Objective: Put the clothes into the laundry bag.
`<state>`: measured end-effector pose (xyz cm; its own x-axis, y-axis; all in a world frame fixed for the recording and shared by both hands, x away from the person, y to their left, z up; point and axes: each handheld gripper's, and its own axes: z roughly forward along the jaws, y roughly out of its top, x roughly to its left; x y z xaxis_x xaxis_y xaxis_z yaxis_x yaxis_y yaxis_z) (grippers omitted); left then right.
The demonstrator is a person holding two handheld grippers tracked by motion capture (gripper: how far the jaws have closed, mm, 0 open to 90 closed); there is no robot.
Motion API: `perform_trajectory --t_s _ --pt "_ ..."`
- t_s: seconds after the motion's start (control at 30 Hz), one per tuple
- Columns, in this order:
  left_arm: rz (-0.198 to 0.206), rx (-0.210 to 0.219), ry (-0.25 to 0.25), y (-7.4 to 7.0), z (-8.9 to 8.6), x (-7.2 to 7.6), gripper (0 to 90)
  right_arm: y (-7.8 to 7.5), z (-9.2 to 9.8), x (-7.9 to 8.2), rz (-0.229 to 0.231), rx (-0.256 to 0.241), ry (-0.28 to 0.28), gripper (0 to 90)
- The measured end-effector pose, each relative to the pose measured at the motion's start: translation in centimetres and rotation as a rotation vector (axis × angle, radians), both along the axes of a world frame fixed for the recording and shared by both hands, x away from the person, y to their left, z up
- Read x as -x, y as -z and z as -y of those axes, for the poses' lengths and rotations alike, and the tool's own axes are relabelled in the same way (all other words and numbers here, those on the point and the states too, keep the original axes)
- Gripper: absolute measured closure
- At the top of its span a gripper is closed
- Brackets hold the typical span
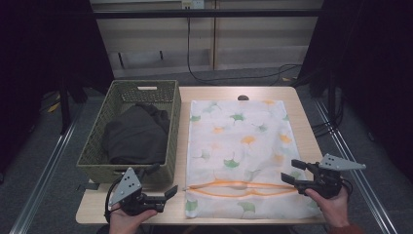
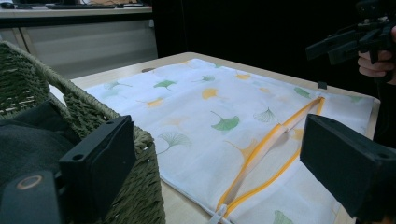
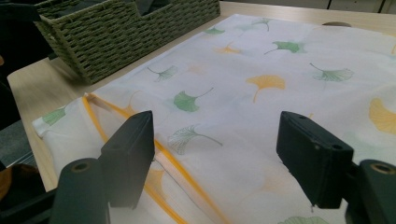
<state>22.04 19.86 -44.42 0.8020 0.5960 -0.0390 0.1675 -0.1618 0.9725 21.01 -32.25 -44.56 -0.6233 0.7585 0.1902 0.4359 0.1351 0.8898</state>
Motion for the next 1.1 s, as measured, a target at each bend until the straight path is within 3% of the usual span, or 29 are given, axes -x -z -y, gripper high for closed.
perform_trajectory --t_s 0.1,0.23,0.4,0.5,0.63,0.67,0.77,0.83,0.87,0.97,1.1 --pt "-0.025 0.024 0.006 0.0 -0.1 -0.2 7.4 0.0 -0.1 -0.1 -0.001 0.006 -0.005 25.9" --pt "-0.017 -0.007 0.000 0.2 0.0 -0.2 7.4 0.2 -0.4 -0.4 -0.018 0.013 -0.039 23.2" --pt "-0.021 -0.013 0.002 0.2 0.1 0.0 7.6 0.4 -1.0 -0.8 -0.050 0.019 -0.083 25.5" --pt "-0.020 -0.003 0.008 0.2 0.2 0.1 8.6 0.1 -1.4 -0.7 -0.035 0.026 -0.080 27.8" --pt "-0.020 -0.015 0.011 0.3 0.2 0.1 8.8 -0.2 -2.0 -1.0 -0.059 -0.018 -0.125 27.0" --pt "-0.024 -0.016 0.007 0.3 0.1 0.2 9.7 -0.4 -2.6 -1.2 -0.059 0.038 -0.124 29.7" --pt "-0.019 -0.013 -0.002 0.3 -0.2 0.4 9.9 -0.4 -3.3 -1.4 -0.042 0.030 -0.150 31.3" --pt "-0.018 -0.011 -0.005 0.3 -0.3 0.5 9.9 -0.6 -4.1 -1.6 -0.041 0.062 -0.165 33.6" --pt "-0.019 -0.010 -0.006 0.3 -0.3 0.5 10.0 -0.9 -4.8 -1.8 -0.056 0.068 -0.196 34.6" --pt "-0.026 0.000 -0.007 0.3 -0.2 0.6 10.2 -1.4 -6.0 -2.2 -0.057 0.089 -0.215 37.1" --pt "-0.014 -0.026 -0.001 0.3 -0.3 0.7 10.2 -1.5 -7.1 -3.0 -0.090 0.120 -0.230 33.9"
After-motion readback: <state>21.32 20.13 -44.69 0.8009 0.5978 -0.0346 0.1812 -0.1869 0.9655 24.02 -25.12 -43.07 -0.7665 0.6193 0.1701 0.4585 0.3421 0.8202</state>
